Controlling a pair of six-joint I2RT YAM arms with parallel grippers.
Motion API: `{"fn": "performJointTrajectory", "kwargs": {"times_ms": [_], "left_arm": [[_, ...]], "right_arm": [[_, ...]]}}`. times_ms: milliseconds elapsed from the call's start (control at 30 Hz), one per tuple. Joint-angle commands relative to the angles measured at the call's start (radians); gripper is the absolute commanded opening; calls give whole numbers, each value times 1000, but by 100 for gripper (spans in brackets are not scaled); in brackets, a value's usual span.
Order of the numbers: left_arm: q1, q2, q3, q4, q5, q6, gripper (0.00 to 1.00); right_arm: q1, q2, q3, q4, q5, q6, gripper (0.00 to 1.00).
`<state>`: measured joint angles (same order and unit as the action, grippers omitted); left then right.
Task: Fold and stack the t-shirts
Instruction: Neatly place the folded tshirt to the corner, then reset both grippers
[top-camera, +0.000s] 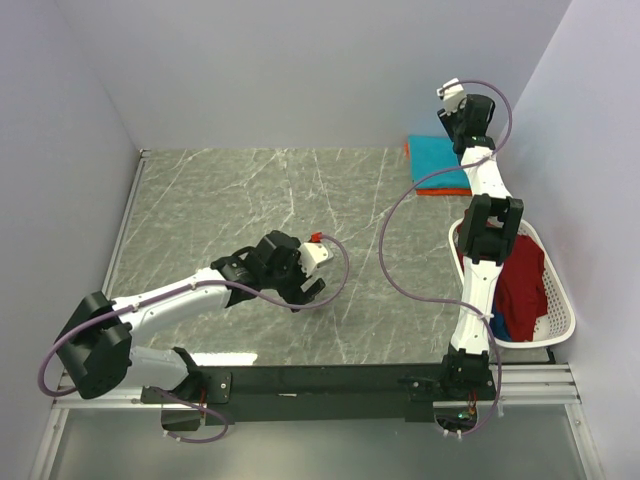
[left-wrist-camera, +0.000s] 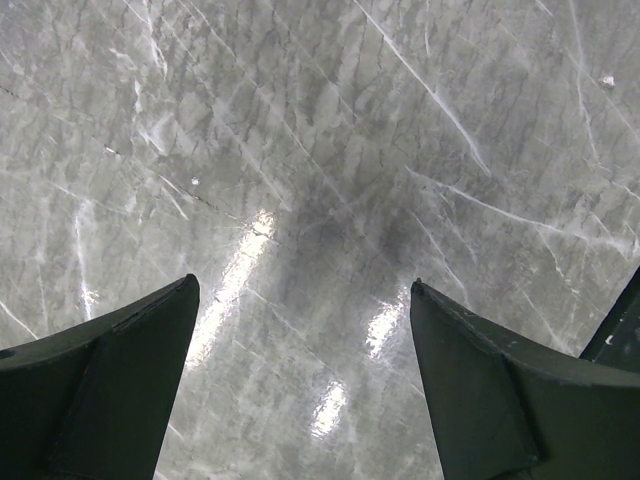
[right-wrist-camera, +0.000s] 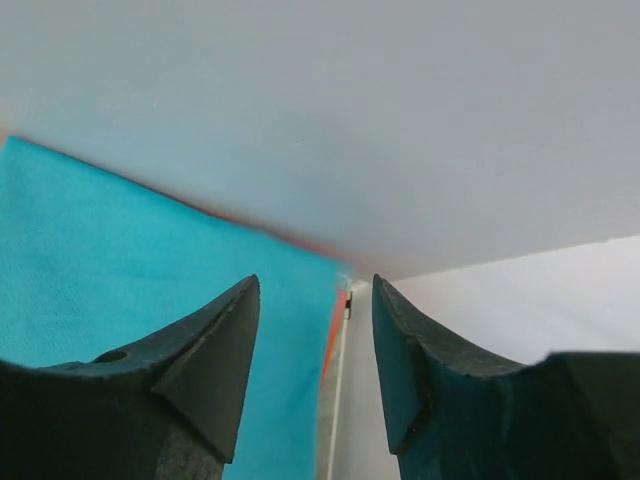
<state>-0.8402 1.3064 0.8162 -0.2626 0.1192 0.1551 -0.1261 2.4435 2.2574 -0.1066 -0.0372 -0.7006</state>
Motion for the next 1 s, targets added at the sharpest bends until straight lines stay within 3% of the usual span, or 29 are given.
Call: {"fn": "performJointTrajectory", "kwargs": {"times_ms": [0,267,367,400,433,667,800,967], "left_arm": [[-2,-2,47,-13,14,-20,92],[9,-47,47,-49,30,-35,95],[33,-78,60,-72,71,-61,99],[41,-85,73,-85,92,-71,99],[50,-99,81,-93,109,-92,99],[185,-131,172,-170,174,-273,99],[263,-111,262,-211,178,-262,99],[447,-47,364,-278,367,-198,99]], "right_arm": [[-10,-17,16,94,34,13,56],[-4,-86,-1,50,36,70,59],[6,-170,-80,30,36,137,72],[11,-194,-108,24,36,173,83],[17,-249,-160,3,34,190,85],[71,-509,-317,-218,-30,343,88],[74,-644,-352,-410,-108,447,90],[71,-830,-450,-562,-200,525,91]]}}
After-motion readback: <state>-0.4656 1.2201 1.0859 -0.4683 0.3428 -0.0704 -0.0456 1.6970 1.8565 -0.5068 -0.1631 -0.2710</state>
